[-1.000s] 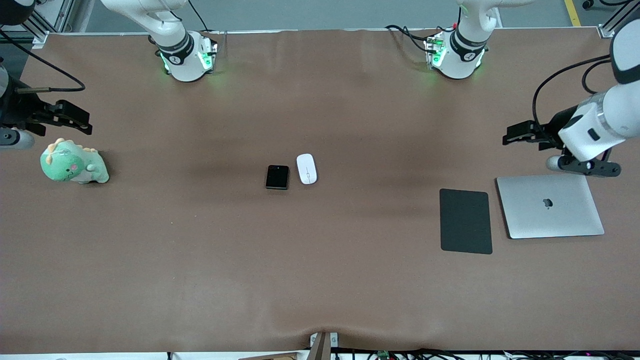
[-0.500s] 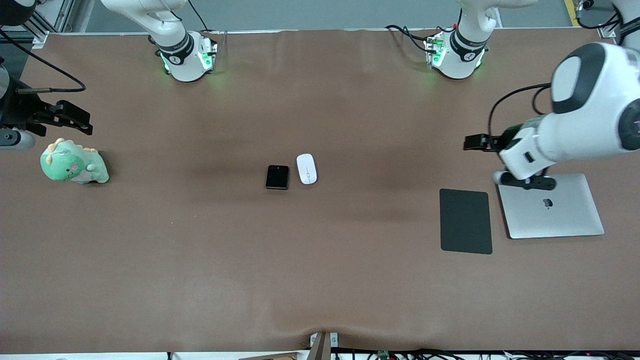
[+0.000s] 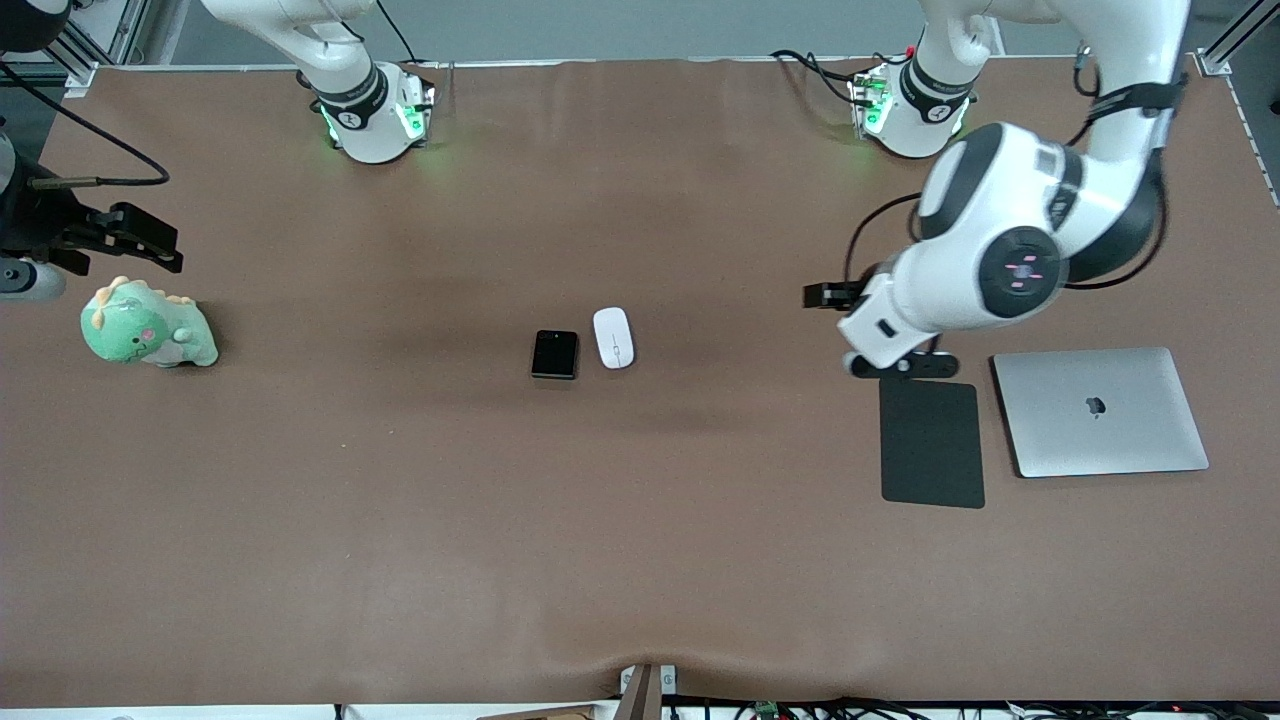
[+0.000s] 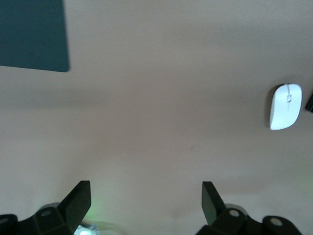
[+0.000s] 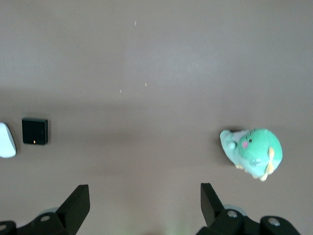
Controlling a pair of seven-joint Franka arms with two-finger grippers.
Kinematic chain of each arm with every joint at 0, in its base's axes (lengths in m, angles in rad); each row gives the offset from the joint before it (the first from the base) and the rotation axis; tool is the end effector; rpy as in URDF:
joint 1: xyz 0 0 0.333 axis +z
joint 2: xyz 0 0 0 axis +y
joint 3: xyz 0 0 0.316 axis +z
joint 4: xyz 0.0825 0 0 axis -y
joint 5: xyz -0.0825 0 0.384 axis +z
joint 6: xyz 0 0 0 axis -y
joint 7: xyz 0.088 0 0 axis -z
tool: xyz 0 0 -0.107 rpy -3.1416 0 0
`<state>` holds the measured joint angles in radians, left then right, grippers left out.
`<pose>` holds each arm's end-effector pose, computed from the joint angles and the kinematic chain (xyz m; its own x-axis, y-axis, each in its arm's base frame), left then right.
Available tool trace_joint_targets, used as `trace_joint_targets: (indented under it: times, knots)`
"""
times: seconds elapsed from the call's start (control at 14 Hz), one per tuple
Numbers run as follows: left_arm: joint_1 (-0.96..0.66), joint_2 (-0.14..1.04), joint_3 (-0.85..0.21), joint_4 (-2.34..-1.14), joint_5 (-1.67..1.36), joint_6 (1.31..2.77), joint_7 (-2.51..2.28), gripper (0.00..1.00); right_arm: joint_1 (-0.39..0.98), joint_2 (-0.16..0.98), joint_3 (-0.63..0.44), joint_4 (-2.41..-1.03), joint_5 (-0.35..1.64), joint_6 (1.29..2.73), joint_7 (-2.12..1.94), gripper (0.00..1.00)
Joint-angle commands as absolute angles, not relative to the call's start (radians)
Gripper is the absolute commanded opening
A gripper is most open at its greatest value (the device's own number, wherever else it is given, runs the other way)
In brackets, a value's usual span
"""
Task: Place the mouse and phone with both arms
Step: 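Move the left gripper toward the white mouse while the right gripper reaches out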
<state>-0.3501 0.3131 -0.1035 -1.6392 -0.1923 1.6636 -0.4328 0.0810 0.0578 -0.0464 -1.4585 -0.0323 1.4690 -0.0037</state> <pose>0.5493 -0.2823 0.4174 0.9380 0.0112 -0.3464 0.0377 -0.9968 0.0698 0.5621 0.0166 0.6361 0.9983 0.0349 -0.0473 0.0366 -0.9987 0.0348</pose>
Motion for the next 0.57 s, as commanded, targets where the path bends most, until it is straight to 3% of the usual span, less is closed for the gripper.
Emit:
trace_joint_targets:
  times: [0.0, 0.5]
  knots:
    - [-0.408, 0.337, -0.1, -1.644, -0.215, 1.738, -0.53, 1.0, 0.097, 0.074, -0.057, -1.43, -0.049, 1.483, -0.006, 1.0]
    - [-0.584, 0.377, -0.1, -1.724, -0.213, 2.025, -0.751, 1.0, 0.104, 0.132, -0.055, -1.431, -0.055, 1.483, -0.012, 1.0]
